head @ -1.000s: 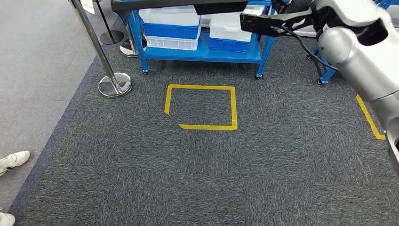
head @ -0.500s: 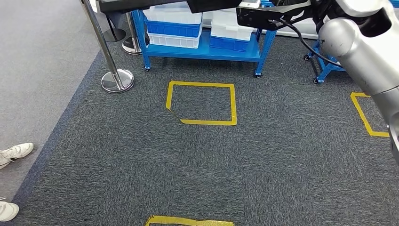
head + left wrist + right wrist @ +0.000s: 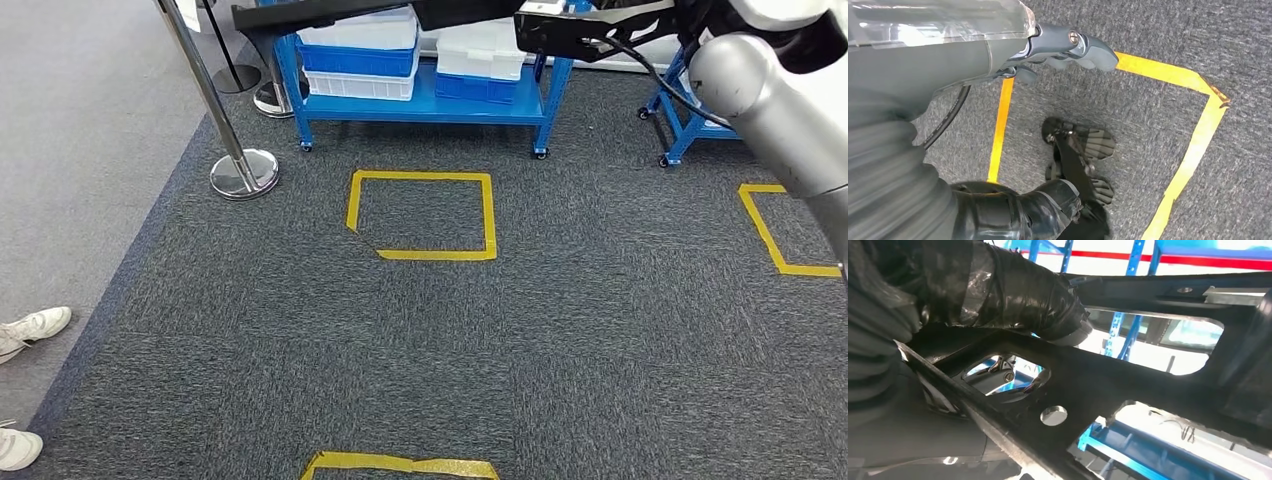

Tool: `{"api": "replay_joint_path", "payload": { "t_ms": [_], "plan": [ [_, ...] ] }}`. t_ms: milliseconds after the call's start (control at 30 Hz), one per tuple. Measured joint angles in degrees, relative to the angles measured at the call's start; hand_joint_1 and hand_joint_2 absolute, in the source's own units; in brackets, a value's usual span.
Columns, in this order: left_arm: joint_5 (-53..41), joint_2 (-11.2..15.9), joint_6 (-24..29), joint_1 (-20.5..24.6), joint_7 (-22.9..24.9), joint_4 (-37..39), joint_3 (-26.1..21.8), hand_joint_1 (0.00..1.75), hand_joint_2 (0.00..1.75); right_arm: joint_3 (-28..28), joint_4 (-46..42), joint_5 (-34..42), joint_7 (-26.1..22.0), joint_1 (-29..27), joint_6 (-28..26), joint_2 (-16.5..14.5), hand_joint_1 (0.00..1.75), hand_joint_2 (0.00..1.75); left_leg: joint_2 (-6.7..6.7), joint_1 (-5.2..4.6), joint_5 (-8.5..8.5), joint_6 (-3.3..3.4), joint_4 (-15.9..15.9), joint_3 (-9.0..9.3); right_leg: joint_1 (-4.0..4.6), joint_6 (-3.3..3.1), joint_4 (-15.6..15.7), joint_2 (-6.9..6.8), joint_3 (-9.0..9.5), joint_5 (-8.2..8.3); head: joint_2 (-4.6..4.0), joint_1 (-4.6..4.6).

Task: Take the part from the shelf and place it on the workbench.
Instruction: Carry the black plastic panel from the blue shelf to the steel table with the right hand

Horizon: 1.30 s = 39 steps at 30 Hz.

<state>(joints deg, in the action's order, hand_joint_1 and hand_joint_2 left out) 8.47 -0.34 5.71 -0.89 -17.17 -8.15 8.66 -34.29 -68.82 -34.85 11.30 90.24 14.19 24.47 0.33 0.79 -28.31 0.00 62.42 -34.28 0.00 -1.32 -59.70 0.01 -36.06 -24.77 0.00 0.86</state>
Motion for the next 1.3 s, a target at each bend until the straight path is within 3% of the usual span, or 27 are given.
{"api": "replay_joint_path", "payload": {
  "t_ms": [67,167,233,300,333,367,400,433,500,567,633,700,733,800,867,900,933,967,1033,1067,1100,1133,1167,1233,1300],
  "plan": [
    [0.0,0.0,0.0,0.0,-0.1,0.0,0.0,0.0,1.75,0.0,0.0,0.2,0.0,0.2,0.0,0.4,1.75,1.75,-0.08,-0.16,0.27,0.43,-2.7,1.1,0.15,0.62,-0.4,0.06,-0.61,0.22,0.0,0.01],
    [0.0,0.0,-0.2,0.0,-0.3,0.0,0.0,0.0,1.75,0.0,0.0,0.5,0.0,0.3,0.2,1.1,1.75,1.75,-0.1,-0.04,1.12,1.44,-3.3,0.88,0.08,1.63,-0.6,0.07,-1.08,0.19,0.0,0.01],
    [0.1,0.0,-0.3,0.0,-0.3,0.0,0.0,0.0,1.75,-0.2,-0.1,0.6,0.0,0.5,0.2,1.6,1.75,1.75,-0.22,0.18,1.77,2.14,-3.8,0.75,-0.18,2.27,-3.9,0.07,-2.41,-2.43,0.0,0.02],
    [0.3,0.0,-0.4,0.0,-0.3,0.0,0.0,0.0,1.75,-0.6,-0.1,0.6,0.0,0.6,0.3,2.1,1.75,1.75,-0.6,0.19,2.07,2.4,-3.8,0.4,-0.52,2.86,-10.9,0.04,-5.13,-6.4,0.0,0.02],
    [0.3,0.0,-0.4,0.0,-0.3,0.0,0.0,0.0,1.75,-0.9,-0.1,0.6,0.1,0.6,0.4,2.3,1.75,1.75,-0.84,0.2,2.17,2.4,-3.8,0.26,-0.72,3.1,-14.0,0.04,-6.26,-7.64,0.0,0.02],
    [0.4,0.0,-0.4,-0.1,-0.3,0.0,0.0,0.0,1.75,-1.2,-0.1,0.6,0.1,0.5,0.5,2.5,1.75,1.75,-1.14,0.21,2.26,2.35,-3.8,0.15,-0.92,3.26,-15.3,0.04,-6.58,-7.8,0.0,0.02],
    [0.5,0.0,-0.4,-0.1,-0.3,0.0,0.0,0.0,1.75,-1.4,-0.1,0.6,0.1,0.5,0.5,2.6,1.75,1.75,-1.49,0.23,2.34,2.28,-3.8,0.09,-1.11,3.37,-14.4,0.08,-5.85,-6.89,0.0,0.02],
    [0.5,0.0,-0.4,-0.1,-0.3,0.0,0.0,0.0,1.75,-1.6,-0.1,0.6,0.1,0.5,0.6,2.7,1.75,1.75,-1.9,0.26,2.39,2.19,-3.7,0.07,-1.3,3.42,-11.5,0.34,-4.14,-5.18,0.0,0.02],
    [0.6,0.0,-0.4,0.0,-0.3,0.0,0.0,0.0,1.75,-1.7,-0.1,0.6,0.1,0.7,0.5,2.9,1.75,1.75,-2.78,0.3,2.51,1.86,-3.5,-0.19,-1.63,3.32,-4.0,2.37,-0.14,-2.35,0.0,0.01],
    [0.7,0.0,-0.4,0.2,-0.2,0.0,0.0,0.0,1.75,-1.8,-0.2,0.6,0.2,0.8,0.5,3.1,1.75,1.75,-3.74,0.43,2.84,1.17,-3.4,-0.84,-1.56,3.03,-0.3,3.77,1.53,-1.75,0.0,0.01],
    [0.7,0.0,-0.4,0.2,-0.2,0.0,0.0,0.0,1.75,-2.0,-0.2,0.6,0.3,0.8,0.5,3.2,1.75,1.75,-4.73,0.59,3.28,0.32,-3.5,-1.38,-1.36,2.5,0.1,2.87,1.49,-1.67,0.0,-0.01],
    [0.7,0.0,-0.4,0.1,-0.1,0.0,0.0,0.0,1.75,-2.3,-0.3,0.6,0.3,0.9,0.5,3.3,1.75,1.75,-3.86,0.57,2.44,-0.24,-2.4,-2.2,-1.45,1.64,0.6,1.57,1.65,-1.32,0.0,-0.02],
    [0.7,0.0,-0.4,0.0,-0.1,0.0,0.0,0.0,1.75,-2.3,-0.4,0.6,0.3,0.9,0.5,3.3,1.75,1.75,-2.87,0.51,1.16,-0.39,-0.4,-3.18,-1.47,1.17,0.9,0.9,1.74,-1.14,0.0,-0.02],
    [0.8,0.0,-0.4,0.0,-0.1,0.0,0.0,0.0,1.75,-2.5,-0.4,0.6,0.3,0.9,0.5,3.3,1.75,1.75,-1.13,0.53,-2.49,-0.57,6.8,-6.38,-1.14,0.58,1.1,-0.34,1.74,-1.07,0.0,-0.02],
    [0.8,0.0,-0.4,0.0,-0.1,0.0,0.0,0.0,1.75,-2.7,-0.4,0.6,0.4,0.9,0.5,3.3,1.75,1.75,-0.78,0.56,-4.19,-0.7,12.3,-8.71,-0.83,0.43,1.0,-1.54,1.71,-1.13,0.0,-0.02],
    [0.8,0.0,-0.4,0.0,-0.1,0.0,0.0,0.0,1.75,-2.7,-0.5,0.6,0.4,0.9,0.5,3.3,1.75,1.75,-0.66,0.55,-3.57,-0.67,12.1,-8.49,-0.72,0.41,0.9,-2.08,1.71,-1.17,0.0,-0.02],
    [0.9,0.0,-0.4,0.0,-0.1,0.0,0.0,0.0,1.75,-2.8,-0.5,0.6,0.4,0.9,0.5,3.3,1.75,1.75,-0.38,0.52,-2.04,-0.54,9.8,-7.15,-0.64,0.41,0.8,-2.65,1.74,-1.25,0.0,-0.02],
    [0.9,0.1,-0.4,0.0,-0.1,0.0,0.0,0.0,1.75,-2.8,-0.5,0.6,0.4,0.9,0.5,3.3,1.75,1.75,0.53,0.42,-0.17,-0.28,5.9,-5.04,-0.54,0.49,0.6,-3.21,1.79,-1.37,0.0,-0.03],
    [1.0,0.1,-0.4,0.1,-0.1,0.0,0.0,0.0,1.75,-2.8,-0.6,0.5,0.5,1.0,0.5,3.4,1.75,1.75,3.41,-0.23,1.97,0.33,-0.9,-1.48,-0.12,0.8,0.3,-4.31,1.72,-1.65,0.0,-0.02],
    [1.0,0.1,-0.4,0.1,-0.1,0.0,0.0,0.0,1.75,-2.8,-0.6,0.4,0.6,1.0,0.5,3.5,1.75,1.75,4.38,-0.52,2.21,0.62,-2.6,-0.8,0.11,1.0,0.2,-4.9,1.65,-1.74,0.0,-0.01],
    [1.1,0.1,-0.4,0.1,-0.1,0.0,0.0,0.0,1.75,-2.8,-0.6,0.3,0.7,1.1,0.5,3.6,1.75,1.75,4.51,-0.74,2.1,0.82,-3.0,-0.81,0.31,1.16,0.1,-5.55,1.59,-1.77,0.0,0.0],
    [1.1,0.1,-0.4,0.1,-0.1,0.0,0.0,0.0,1.75,-2.8,-0.6,0.2,0.7,1.1,0.6,3.6,1.75,1.75,3.79,-0.72,2.3,1.09,-3.1,-0.99,0.38,1.33,0.1,-6.26,1.61,-1.77,0.0,0.0],
    [1.1,0.1,-0.4,0.1,-0.2,0.0,0.0,0.0,1.75,-2.8,-0.6,0.2,0.7,1.1,0.6,3.7,1.75,1.75,3.11,-0.62,2.53,1.38,-3.4,-1.0,0.28,1.61,-0.1,-6.21,1.66,-2.05,0.0,0.0],
    [1.1,0.1,-0.5,0.0,-0.2,0.0,0.0,0.0,1.75,-2.8,-0.7,0.1,0.8,1.3,0.6,3.9,1.75,1.75,1.85,-0.37,3.06,2.08,-3.9,-0.93,-0.14,2.12,-2.4,-3.81,0.87,-4.05,0.0,0.01],
    [1.1,0.1,-0.6,0.1,-0.2,0.0,0.0,0.0,1.75,-2.8,-0.7,0.1,0.8,1.4,0.7,4.2,1.75,1.75,0.55,-0.21,3.36,2.5,-4.0,-1.0,-0.43,2.46,-9.1,-0.81,-1.93,-7.88,0.0,0.01]
  ]
}}
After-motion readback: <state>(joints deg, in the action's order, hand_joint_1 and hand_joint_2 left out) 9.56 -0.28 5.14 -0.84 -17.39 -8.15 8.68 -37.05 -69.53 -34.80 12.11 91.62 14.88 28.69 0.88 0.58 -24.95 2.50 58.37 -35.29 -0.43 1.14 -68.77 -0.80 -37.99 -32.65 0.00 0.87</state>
